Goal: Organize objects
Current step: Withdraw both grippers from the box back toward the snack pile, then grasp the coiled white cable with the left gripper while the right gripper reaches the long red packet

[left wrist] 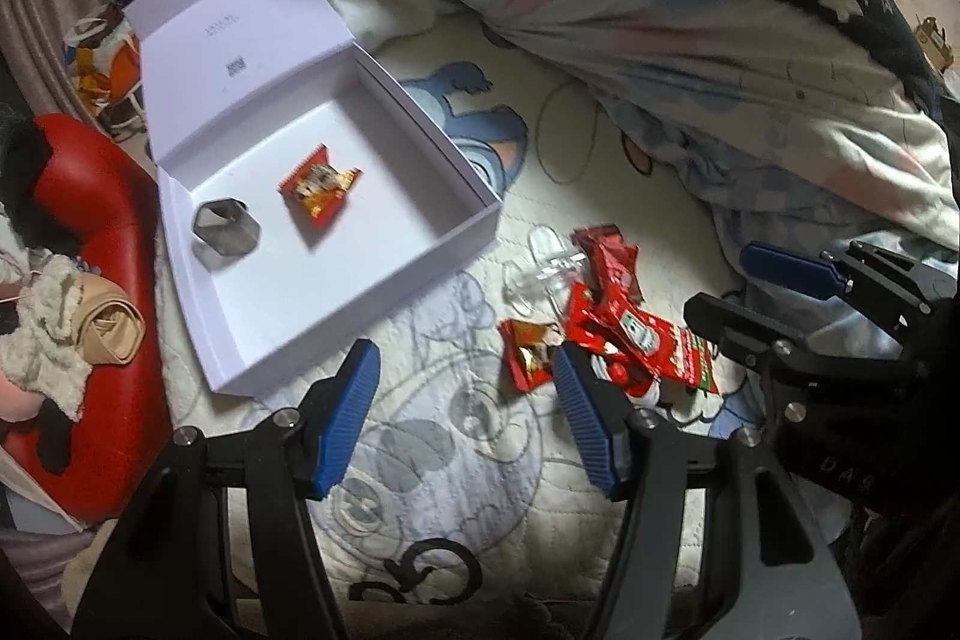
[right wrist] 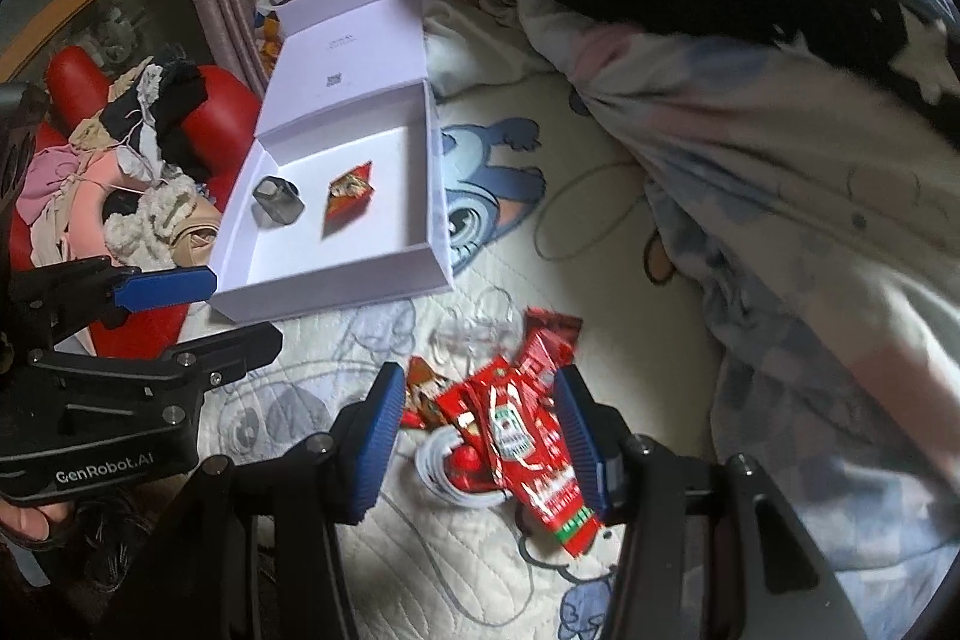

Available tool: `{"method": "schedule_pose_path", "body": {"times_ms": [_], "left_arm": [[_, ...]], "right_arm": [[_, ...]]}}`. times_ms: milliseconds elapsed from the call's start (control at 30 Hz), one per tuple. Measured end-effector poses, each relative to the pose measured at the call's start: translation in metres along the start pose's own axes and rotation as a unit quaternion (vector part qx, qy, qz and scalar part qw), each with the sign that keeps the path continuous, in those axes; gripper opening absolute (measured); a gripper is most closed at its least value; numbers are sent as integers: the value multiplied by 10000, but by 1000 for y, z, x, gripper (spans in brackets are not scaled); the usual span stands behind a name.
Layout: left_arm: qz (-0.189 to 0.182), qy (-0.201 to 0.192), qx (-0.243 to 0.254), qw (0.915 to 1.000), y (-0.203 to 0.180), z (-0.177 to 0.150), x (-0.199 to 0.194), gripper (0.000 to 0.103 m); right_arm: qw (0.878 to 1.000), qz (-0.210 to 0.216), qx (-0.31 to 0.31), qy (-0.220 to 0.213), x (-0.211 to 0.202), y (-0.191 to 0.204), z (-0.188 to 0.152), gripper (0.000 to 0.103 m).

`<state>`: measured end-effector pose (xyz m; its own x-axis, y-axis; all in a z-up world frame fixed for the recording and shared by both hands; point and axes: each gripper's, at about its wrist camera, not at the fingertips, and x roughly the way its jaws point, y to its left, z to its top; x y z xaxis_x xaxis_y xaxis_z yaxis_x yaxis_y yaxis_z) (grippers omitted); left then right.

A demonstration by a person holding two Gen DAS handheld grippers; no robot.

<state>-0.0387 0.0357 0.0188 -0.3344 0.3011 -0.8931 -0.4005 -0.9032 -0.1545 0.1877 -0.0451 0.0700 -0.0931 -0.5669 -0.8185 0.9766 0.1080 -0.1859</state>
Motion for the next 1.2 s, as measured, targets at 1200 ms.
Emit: {"method": "schedule_pose_path", "body": {"times_ms": [1200], "left_arm": [[-524, 1162, 312, 9914, -39, -16, 90, 59]], "right_arm": [[9873, -367, 914, 1243, 63, -53, -62, 52]]}}
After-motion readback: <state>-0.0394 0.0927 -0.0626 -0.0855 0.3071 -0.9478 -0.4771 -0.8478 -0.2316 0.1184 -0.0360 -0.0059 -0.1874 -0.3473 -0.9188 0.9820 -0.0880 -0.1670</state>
